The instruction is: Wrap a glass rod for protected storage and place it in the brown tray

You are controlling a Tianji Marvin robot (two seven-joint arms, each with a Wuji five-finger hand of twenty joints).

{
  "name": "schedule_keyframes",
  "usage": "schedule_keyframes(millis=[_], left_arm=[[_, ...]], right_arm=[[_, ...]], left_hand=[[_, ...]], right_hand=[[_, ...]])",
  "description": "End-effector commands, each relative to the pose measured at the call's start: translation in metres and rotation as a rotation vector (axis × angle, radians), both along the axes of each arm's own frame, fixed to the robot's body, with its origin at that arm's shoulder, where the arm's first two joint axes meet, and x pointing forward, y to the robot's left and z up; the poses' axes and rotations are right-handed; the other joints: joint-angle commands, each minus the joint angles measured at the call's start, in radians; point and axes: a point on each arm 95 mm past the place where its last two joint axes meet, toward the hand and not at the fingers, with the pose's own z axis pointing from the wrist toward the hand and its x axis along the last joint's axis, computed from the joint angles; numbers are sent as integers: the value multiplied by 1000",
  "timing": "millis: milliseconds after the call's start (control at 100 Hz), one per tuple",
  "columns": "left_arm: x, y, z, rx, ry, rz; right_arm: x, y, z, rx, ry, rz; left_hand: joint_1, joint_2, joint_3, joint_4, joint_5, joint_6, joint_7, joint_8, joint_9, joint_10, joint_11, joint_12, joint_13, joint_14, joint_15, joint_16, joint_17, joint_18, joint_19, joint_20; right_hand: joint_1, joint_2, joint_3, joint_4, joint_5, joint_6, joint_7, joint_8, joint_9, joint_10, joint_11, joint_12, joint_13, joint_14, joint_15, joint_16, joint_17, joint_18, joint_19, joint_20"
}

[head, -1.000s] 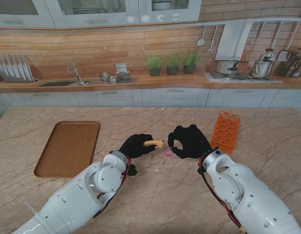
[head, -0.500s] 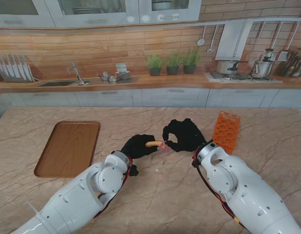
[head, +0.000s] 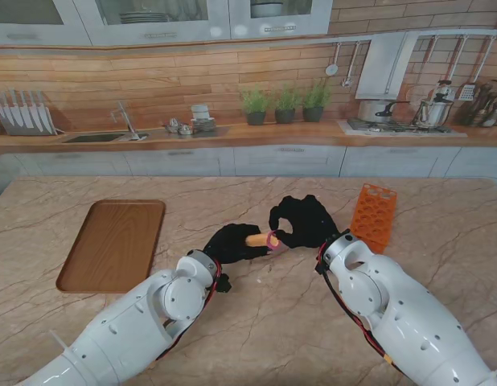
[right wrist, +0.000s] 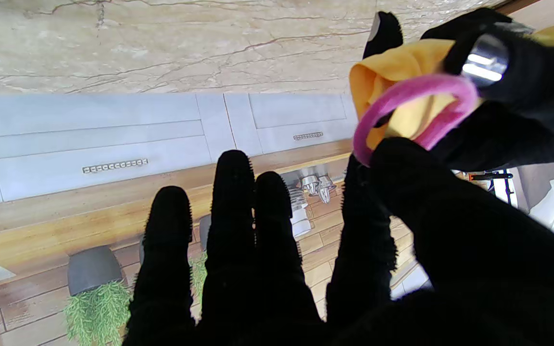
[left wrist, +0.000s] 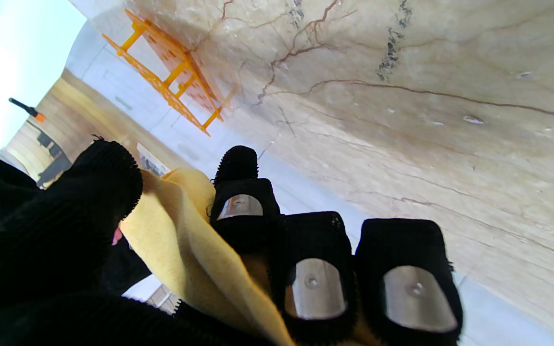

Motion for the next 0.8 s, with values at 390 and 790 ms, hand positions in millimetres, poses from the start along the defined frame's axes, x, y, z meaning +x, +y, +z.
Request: schedule_keyframes(millis=[390, 790], left_arm=[[0, 0, -1, 11, -16, -35], [-2, -3, -1, -7, -10, -29]], right_arm=[[0, 2, 1, -2, -15, -11], [-1, 2, 0, -7, -14, -3]], left_hand=[[-151, -51, -135, 9, -61, -3, -63, 28, -57, -52, 8, 41, 6, -89, 13, 40, 21, -69, 268, -78], [47, 366, -637, 68, 102, -66, -29, 38, -27, 19, 23, 49, 6, -17, 11, 68, 14, 12, 268, -83]], right_hand=[[35, 43, -9, -27, 14, 3, 10, -4, 7, -14, 0, 5, 18, -12, -11, 7, -4, -8, 2, -2], [34, 36, -5, -25, 19, 1, 10, -6, 8, -12, 1, 5, 18, -10, -11, 8, -5, -7, -2, -2]])
